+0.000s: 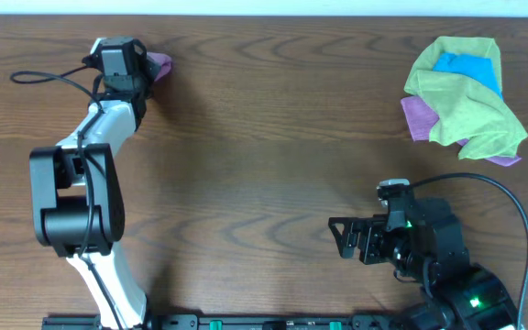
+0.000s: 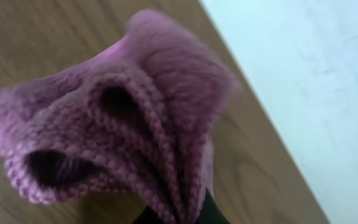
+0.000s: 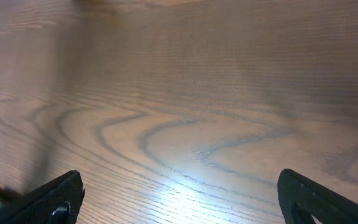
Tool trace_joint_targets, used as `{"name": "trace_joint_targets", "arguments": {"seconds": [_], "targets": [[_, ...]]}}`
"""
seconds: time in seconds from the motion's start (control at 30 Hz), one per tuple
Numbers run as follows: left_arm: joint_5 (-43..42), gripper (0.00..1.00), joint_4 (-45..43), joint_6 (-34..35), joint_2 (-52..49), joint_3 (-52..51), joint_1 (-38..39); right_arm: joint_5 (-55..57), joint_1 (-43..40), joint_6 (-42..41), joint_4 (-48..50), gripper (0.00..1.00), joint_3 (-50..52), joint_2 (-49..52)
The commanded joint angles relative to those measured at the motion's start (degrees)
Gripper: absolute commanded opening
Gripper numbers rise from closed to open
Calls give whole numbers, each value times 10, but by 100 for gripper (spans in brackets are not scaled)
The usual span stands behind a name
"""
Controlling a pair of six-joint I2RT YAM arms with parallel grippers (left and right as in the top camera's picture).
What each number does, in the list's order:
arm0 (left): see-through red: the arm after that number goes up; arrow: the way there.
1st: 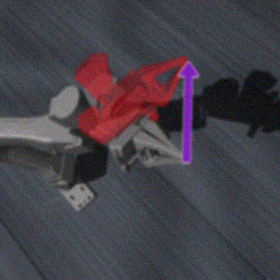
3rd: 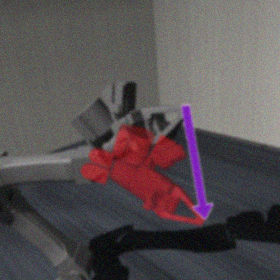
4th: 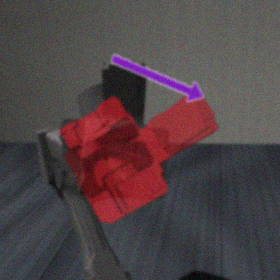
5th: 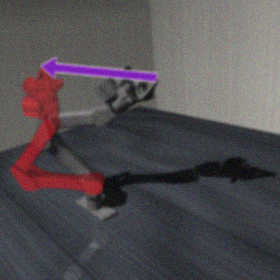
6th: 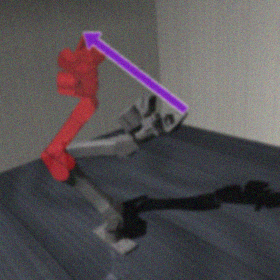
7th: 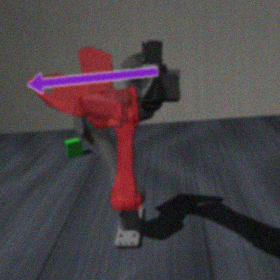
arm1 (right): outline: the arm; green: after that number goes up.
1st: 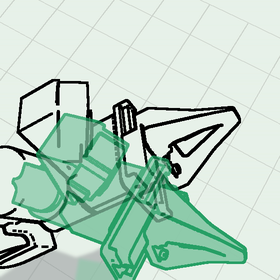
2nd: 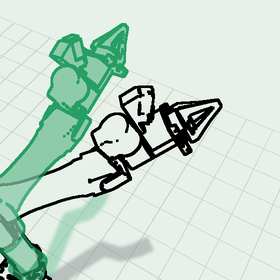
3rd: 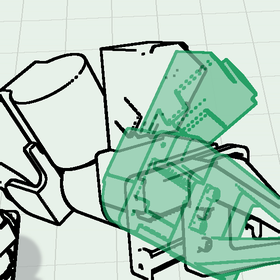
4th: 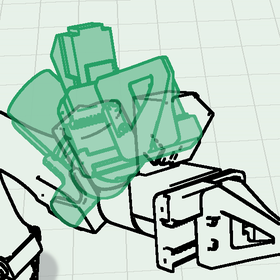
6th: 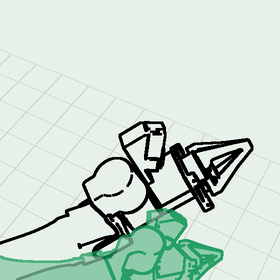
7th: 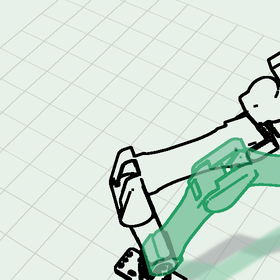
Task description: Fold the cloth
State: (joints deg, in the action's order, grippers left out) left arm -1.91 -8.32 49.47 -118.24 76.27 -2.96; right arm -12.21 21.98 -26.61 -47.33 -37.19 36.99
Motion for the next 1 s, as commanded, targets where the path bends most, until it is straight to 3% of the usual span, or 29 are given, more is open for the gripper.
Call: {"name": "trace_joint_targets", "arguments": {"seconds": [0.0, 0.3, 0.4, 0.63, 0.7, 0.73, 0.77, 0.97], "targets": [[8, 6, 15, -16, -7, 13, -4, -4, -7, -8, -1, 99, 2, -2], [-4, 9, 89, -17, -6, 13, -4, -4, -7, -8, -1, 99, 2, -2], [-11, 34, 115, -17, -6, 13, -4, -4, -7, -8, -1, 99, 2, -2], [-22, 58, 156, -17, 3, 13, -4, -4, -7, -8, -1, 99, 2, -2], [-26, 71, 167, -17, 11, 13, -4, -4, -7, -8, -1, 99, 2, -2], [-27, 89, 175, -17, 17, 13, -4, -4, -7, -8, -1, 99, 2, -2], [-28, 95, 185, -17, 24, 13, -4, -4, -7, -8, -1, 99, 2, -2], [-26, 95, 248, -18, 83, 13, -4, -4, -7, -8, -1, 99, 2, -2]]}}
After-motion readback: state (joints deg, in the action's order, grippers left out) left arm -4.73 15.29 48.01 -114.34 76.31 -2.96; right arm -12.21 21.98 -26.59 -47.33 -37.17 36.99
